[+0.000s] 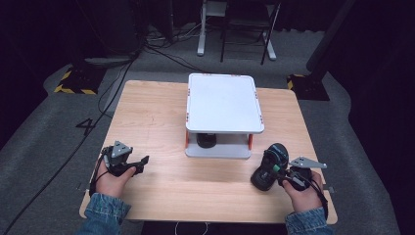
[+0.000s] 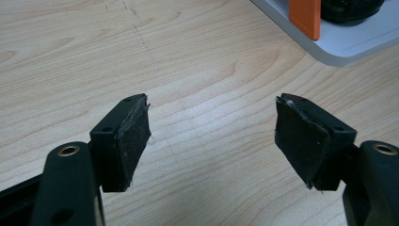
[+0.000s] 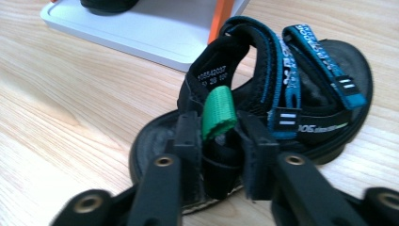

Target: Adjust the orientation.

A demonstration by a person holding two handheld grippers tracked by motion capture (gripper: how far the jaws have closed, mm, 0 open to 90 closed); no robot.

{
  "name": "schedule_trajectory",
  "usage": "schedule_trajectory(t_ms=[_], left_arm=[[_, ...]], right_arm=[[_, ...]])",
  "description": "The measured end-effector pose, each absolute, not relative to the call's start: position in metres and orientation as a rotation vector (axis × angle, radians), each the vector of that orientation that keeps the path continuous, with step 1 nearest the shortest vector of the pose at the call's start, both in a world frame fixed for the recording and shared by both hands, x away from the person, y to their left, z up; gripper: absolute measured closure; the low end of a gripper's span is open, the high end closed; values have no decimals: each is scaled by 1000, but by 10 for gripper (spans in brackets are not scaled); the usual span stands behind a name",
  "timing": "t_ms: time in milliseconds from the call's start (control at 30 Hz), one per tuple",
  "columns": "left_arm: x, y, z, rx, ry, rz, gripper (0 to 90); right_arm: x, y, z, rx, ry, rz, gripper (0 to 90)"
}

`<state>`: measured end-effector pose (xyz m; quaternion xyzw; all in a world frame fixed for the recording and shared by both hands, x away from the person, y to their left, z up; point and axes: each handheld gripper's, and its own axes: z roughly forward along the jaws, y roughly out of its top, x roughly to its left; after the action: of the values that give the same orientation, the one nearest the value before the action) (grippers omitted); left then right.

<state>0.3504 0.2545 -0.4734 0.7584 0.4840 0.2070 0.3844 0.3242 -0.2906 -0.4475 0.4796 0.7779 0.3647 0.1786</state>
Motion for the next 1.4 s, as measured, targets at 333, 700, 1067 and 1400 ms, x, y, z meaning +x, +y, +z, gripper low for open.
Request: schedule_trajectory(t_ms=[333, 700, 1067, 1400], left_arm=[[351, 256, -474, 1927, 1236, 533, 275], [348, 257, -474, 1921, 1237, 542, 276], [337, 265, -477, 1910, 1270, 546, 278], [331, 272, -477, 1905, 1284, 552, 278]], right_arm=[[320, -288, -435, 1153, 2208, 1019, 801], [308, -263, -410, 844, 2243, 1122, 808], [329, -231, -399, 574, 2230, 1214, 809], [349, -236, -435, 515, 2358, 1172, 787]])
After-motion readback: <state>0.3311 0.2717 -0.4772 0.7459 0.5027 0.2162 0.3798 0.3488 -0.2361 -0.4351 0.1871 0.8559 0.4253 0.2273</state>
